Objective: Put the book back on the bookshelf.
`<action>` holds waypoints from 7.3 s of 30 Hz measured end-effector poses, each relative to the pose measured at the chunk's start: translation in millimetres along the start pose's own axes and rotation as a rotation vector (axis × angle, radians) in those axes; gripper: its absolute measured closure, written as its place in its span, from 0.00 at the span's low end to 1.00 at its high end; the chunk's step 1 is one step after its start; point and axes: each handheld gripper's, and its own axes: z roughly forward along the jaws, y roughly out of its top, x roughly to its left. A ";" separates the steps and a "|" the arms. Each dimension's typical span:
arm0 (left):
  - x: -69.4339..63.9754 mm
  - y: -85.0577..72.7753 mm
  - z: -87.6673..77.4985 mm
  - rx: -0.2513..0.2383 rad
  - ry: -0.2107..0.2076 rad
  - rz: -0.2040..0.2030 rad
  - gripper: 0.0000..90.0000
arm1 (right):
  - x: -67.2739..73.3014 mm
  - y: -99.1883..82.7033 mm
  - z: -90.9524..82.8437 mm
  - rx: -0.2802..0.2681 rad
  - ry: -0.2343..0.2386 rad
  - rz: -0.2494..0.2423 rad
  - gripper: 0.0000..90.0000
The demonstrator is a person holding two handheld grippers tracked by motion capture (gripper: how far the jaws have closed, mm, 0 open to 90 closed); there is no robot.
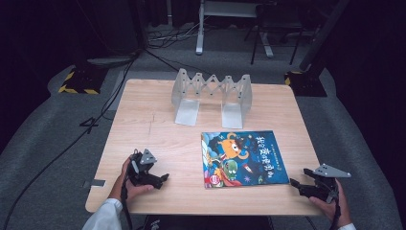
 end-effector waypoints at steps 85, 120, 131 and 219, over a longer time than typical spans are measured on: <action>-16.5 11.5 5.8 -0.032 -0.111 0.084 0.17 | 64.9 46.3 48.6 0.066 0.274 -0.180 0.29; 4.7 76.0 57.3 -0.001 -0.250 0.119 0.16 | 70.0 47.3 56.2 0.073 0.257 -0.191 0.29; -2.5 41.2 25.8 0.011 -0.260 0.139 0.16 | 76.2 57.9 68.1 0.079 0.205 -0.151 0.28; -80.9 -1.5 -1.8 -0.025 -0.145 0.161 0.16 | 147.7 56.9 26.7 0.459 0.268 -0.374 0.38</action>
